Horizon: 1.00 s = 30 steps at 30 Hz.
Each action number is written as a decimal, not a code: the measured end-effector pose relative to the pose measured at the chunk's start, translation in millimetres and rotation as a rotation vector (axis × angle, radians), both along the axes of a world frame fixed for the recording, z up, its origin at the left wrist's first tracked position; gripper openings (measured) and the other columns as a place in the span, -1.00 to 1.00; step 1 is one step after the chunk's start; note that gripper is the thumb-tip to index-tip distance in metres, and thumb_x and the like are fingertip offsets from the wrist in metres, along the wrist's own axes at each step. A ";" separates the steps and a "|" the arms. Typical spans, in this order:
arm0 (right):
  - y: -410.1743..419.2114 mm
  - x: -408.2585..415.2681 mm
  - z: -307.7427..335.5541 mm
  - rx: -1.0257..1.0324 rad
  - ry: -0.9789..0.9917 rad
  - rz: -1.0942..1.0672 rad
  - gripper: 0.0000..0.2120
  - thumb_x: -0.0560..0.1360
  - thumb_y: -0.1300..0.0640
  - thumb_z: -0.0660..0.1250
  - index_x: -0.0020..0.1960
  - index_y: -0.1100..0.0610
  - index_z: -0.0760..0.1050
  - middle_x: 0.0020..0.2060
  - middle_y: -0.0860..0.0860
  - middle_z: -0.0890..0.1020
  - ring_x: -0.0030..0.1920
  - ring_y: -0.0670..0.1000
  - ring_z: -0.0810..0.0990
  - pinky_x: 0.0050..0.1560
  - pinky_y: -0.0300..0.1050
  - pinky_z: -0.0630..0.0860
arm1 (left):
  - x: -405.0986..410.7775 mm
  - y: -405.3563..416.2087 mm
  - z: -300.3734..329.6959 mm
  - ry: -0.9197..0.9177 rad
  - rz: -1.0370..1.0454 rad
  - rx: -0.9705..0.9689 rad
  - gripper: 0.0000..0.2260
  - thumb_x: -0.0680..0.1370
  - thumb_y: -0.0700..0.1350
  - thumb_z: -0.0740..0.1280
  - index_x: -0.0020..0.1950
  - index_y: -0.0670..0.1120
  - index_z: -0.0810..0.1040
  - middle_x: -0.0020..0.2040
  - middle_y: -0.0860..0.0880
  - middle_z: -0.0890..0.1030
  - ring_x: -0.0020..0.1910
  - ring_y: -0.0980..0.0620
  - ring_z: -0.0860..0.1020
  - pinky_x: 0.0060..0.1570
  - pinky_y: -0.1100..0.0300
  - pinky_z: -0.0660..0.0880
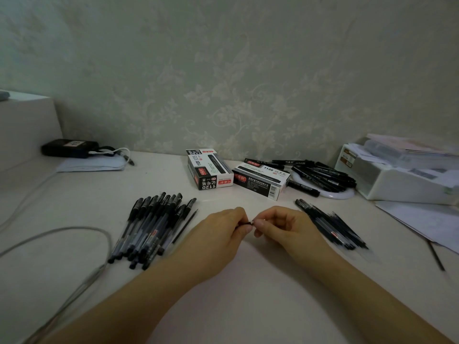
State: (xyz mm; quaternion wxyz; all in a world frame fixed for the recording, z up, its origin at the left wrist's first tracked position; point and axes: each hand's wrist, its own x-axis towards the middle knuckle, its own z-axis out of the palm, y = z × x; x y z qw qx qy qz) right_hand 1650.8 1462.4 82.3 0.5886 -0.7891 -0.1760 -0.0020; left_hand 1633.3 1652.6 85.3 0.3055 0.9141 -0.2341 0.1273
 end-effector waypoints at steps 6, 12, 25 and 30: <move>-1.0 -0.9 1.7 0.085 0.033 -0.001 -0.95 0.50 0.19 0.43 -0.05 0.13 0.66 -0.25 0.05 0.71 -0.26 -0.13 0.61 -0.19 -0.35 0.50 | -2.5 -1.3 1.2 0.001 -0.042 -0.029 -0.91 0.64 0.01 0.15 0.09 0.08 0.42 -0.29 0.12 0.43 -0.30 0.15 0.42 -0.27 0.13 0.41; -3.7 -3.5 6.1 0.092 0.006 0.017 -0.88 0.51 0.31 0.39 -0.03 0.14 0.64 -0.21 0.00 0.69 -0.18 -0.09 0.62 -0.08 -0.21 0.57 | -2.0 -1.1 1.7 0.105 -0.070 -0.137 -0.90 0.65 0.01 0.13 0.05 0.08 0.42 -0.30 -0.02 0.54 -0.38 0.10 0.43 -0.37 0.17 0.38; -5.4 -0.7 7.4 0.076 0.011 -0.141 -0.97 0.47 0.19 0.46 -0.09 0.09 0.67 -0.26 0.04 0.71 -0.29 -0.10 0.60 -0.20 -0.34 0.54 | -1.6 0.8 0.7 0.080 -0.046 -0.065 -0.92 0.66 0.01 0.10 0.08 0.10 0.37 -0.29 -0.05 0.53 -0.33 0.03 0.48 -0.29 0.02 0.46; -9.6 -3.9 7.1 -0.321 -0.152 -0.058 -0.89 0.48 0.14 0.47 -0.07 -0.07 0.68 -0.20 -0.13 0.68 -0.16 -0.12 0.63 -0.11 -0.33 0.53 | -1.3 1.7 0.3 0.073 -0.033 -0.057 -0.91 0.66 -0.03 0.10 0.14 0.13 0.34 -0.32 -0.10 0.51 -0.35 -0.08 0.46 -0.32 -0.07 0.44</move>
